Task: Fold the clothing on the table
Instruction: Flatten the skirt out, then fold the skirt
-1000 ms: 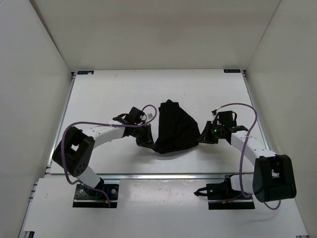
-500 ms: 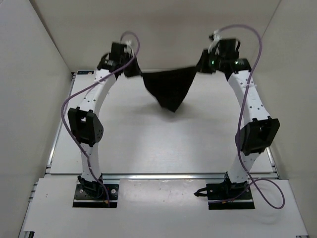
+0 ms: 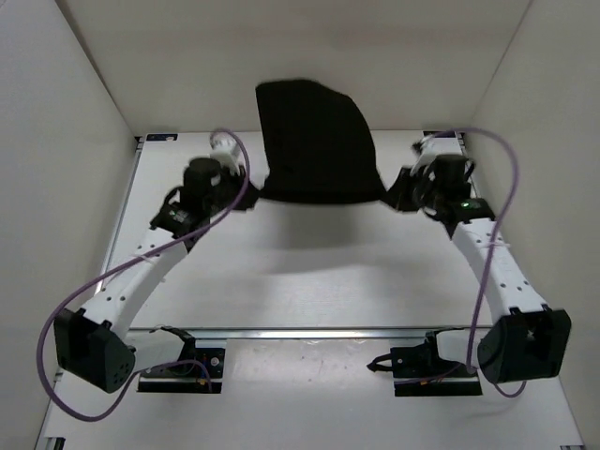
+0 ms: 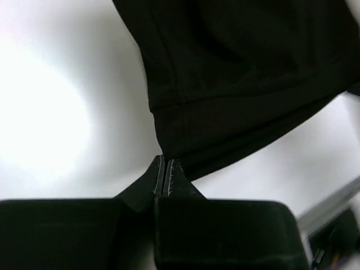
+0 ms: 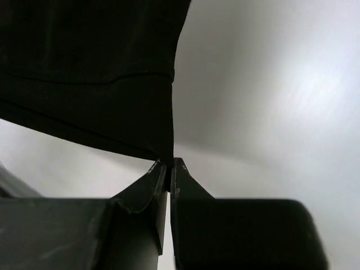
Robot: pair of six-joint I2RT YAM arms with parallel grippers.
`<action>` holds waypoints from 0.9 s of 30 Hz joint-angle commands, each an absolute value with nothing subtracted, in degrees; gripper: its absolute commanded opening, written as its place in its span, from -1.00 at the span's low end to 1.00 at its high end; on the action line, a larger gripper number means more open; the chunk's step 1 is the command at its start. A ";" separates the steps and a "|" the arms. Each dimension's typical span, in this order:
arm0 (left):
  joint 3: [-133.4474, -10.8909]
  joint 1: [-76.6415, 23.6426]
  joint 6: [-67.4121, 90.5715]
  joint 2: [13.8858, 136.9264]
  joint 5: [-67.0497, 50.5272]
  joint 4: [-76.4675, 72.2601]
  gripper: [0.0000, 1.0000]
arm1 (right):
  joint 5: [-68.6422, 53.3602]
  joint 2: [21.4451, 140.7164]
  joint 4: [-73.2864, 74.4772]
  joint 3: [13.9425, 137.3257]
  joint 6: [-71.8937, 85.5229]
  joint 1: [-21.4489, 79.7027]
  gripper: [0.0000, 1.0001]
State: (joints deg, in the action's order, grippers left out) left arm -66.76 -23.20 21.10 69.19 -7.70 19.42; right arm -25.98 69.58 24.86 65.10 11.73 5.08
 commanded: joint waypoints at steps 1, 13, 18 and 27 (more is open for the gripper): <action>-51.18 -23.99 23.36 64.96 -4.12 26.45 -1.00 | -20.22 67.95 27.51 49.79 11.42 8.86 -1.00; -35.41 -24.44 28.48 53.86 -12.30 33.23 -1.00 | -26.98 58.70 25.06 34.01 22.32 14.86 -1.00; -41.90 -22.68 25.06 63.51 -12.66 30.77 -1.00 | -28.13 64.76 22.33 38.23 20.48 11.78 -1.00; -68.00 -19.33 18.11 90.22 -13.01 29.79 -1.00 | -28.30 82.14 20.82 56.83 16.00 8.61 -1.00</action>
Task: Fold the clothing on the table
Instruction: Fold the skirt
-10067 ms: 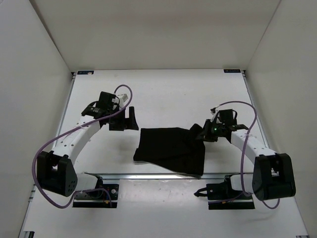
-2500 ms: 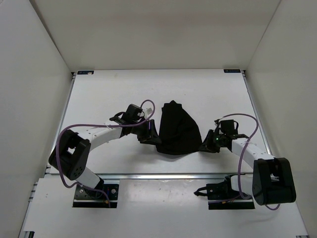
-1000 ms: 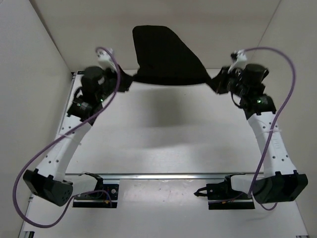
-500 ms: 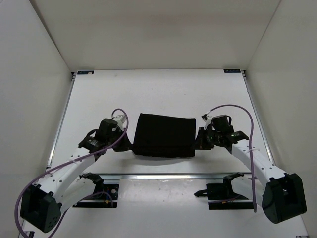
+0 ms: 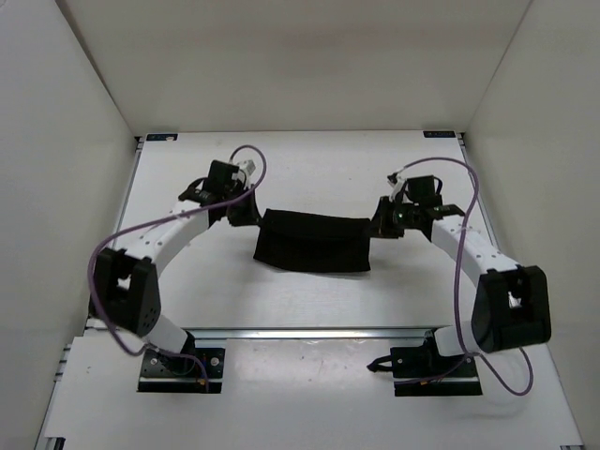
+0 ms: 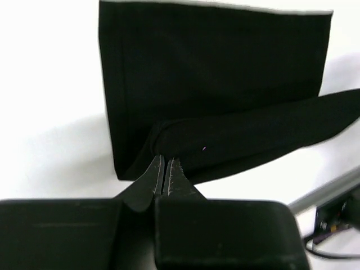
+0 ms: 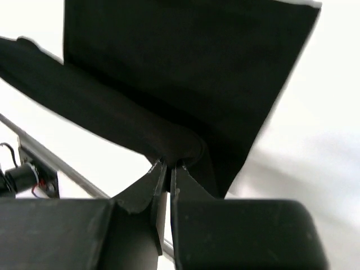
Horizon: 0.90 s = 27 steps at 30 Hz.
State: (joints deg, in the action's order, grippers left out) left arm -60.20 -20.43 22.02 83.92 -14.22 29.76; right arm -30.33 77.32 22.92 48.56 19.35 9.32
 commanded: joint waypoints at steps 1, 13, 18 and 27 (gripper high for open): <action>-69.85 -19.34 18.19 91.13 -12.57 29.79 -1.00 | -27.95 83.40 21.27 58.69 15.39 8.70 -1.00; -112.15 -11.25 24.01 96.88 -15.31 20.93 -1.00 | -14.18 96.01 32.88 115.34 3.44 8.87 -1.00; -103.15 -16.26 14.15 90.63 -8.69 23.56 -1.00 | -14.75 82.72 21.73 90.30 5.17 6.52 -0.99; -55.07 -26.36 15.72 64.72 -6.58 27.05 -1.00 | -16.78 61.81 28.81 52.57 13.08 11.50 -1.00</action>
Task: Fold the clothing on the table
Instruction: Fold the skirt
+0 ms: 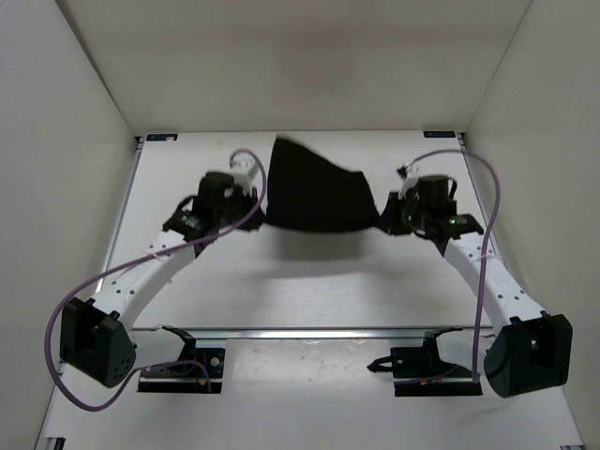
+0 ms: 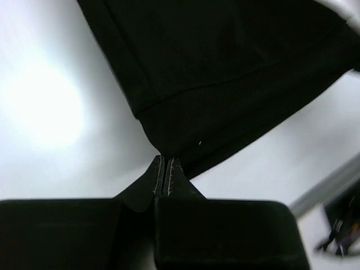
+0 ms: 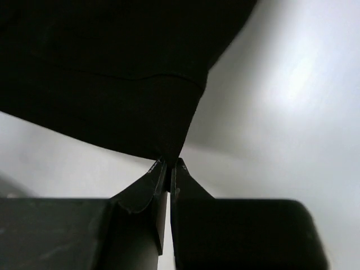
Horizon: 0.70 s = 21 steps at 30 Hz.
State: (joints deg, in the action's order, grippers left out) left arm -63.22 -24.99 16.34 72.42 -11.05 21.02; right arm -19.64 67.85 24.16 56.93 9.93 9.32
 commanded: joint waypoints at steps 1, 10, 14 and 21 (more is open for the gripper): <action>-50.58 -26.45 17.56 62.86 -7.37 29.07 -1.00 | -18.35 61.00 29.70 49.17 15.27 12.82 -1.00; -40.35 -23.30 22.94 48.16 -13.27 37.72 -1.00 | -24.69 51.32 28.84 35.16 29.54 19.44 -1.00; -43.32 -20.75 21.97 62.28 -14.95 29.72 -1.00 | -27.68 59.32 24.17 35.68 25.06 13.90 -1.00; -55.96 -19.96 19.42 84.43 -14.15 29.61 -1.00 | -29.70 69.68 21.45 37.17 23.38 11.16 -1.00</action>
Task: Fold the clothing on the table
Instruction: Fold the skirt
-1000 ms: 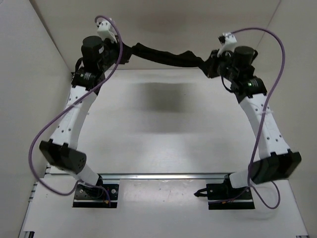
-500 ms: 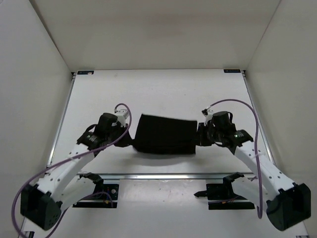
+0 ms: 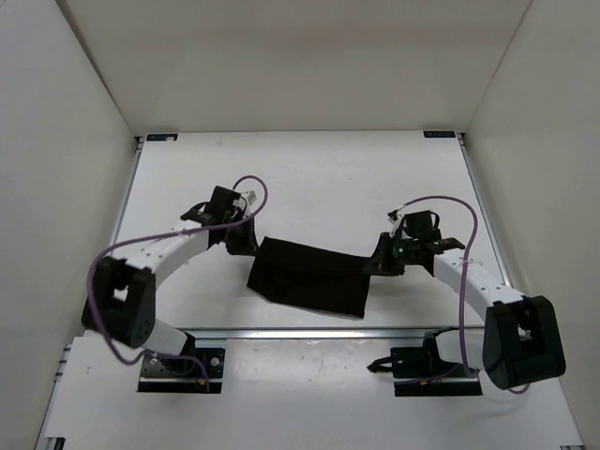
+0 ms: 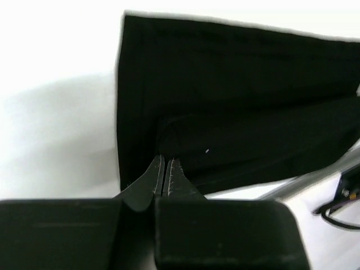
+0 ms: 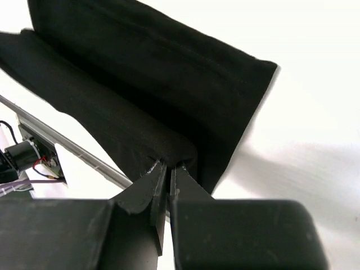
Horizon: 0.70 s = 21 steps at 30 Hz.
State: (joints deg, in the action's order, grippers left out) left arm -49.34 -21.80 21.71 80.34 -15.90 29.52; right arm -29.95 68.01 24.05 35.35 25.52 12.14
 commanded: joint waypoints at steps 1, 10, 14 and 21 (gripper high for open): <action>-57.29 -19.69 19.08 86.90 -14.59 30.32 -1.00 | -29.79 70.83 21.27 37.53 23.47 11.16 -1.00; -68.37 -19.07 17.06 92.81 -12.84 29.70 0.94 | -28.91 73.39 14.77 42.53 23.91 10.90 0.14; -72.07 -17.67 15.56 92.64 -12.48 31.02 0.97 | -27.52 73.83 16.60 44.56 22.86 11.33 0.23; -67.60 -17.84 17.13 84.82 -15.12 31.99 -0.59 | -27.86 73.47 14.43 43.51 24.17 16.25 -1.00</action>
